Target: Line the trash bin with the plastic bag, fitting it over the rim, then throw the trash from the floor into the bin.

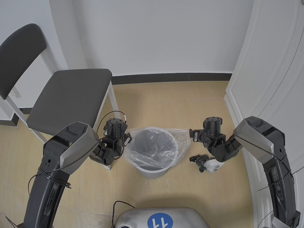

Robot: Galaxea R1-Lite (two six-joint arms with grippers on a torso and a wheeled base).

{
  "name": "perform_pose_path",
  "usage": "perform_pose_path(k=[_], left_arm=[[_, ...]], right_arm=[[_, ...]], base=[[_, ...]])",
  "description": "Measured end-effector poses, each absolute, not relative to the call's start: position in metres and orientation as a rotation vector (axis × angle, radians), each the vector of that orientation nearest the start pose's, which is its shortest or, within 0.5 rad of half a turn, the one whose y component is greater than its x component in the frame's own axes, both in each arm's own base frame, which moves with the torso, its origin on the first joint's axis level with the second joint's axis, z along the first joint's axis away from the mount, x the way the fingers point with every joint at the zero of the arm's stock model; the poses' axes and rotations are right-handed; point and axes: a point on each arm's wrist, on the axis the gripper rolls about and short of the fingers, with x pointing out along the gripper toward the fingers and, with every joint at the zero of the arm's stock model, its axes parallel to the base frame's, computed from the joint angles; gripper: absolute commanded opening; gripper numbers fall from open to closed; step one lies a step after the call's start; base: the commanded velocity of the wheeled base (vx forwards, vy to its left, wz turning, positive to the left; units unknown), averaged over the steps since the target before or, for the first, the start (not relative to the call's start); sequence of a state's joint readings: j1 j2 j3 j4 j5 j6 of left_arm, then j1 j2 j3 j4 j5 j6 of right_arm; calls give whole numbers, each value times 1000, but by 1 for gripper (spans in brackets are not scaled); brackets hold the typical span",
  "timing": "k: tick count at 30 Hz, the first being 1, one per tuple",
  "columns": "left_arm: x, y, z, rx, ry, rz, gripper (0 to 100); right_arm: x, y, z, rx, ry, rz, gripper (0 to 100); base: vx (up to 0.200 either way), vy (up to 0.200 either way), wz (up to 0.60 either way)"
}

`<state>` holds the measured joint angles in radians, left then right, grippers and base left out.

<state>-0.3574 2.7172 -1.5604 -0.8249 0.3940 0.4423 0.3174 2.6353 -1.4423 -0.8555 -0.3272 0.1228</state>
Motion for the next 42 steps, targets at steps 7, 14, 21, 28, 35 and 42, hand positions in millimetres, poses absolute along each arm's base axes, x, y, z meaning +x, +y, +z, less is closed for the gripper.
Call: perform_pose_path(k=[7,14,21,28,35,42], left_arm=[[486,-190,-14,601,125,3,100],[489,-202,0,575,-1,4,100],[474,-212,18,465,-17,-41,100],[432,-222,45,388,-33,-119,100],[388,-216,61,351,-37,-157,100],[354,-191,83,268,-63,-141,100]], right_arm=[[460,143,-8,-55,263,-12,100],[455,138,0,-63,258,-12,100],[449,136,9,-60,261,10,100],[444,133,22,-52,248,17,100],[440,132,29,-49,244,20,100],[430,137,30,-33,263,38,100]], base=[[0,0,0],[0,0,0],[0,0,0],[-29,0,0],[-200,0,0],[-200,0,0]])
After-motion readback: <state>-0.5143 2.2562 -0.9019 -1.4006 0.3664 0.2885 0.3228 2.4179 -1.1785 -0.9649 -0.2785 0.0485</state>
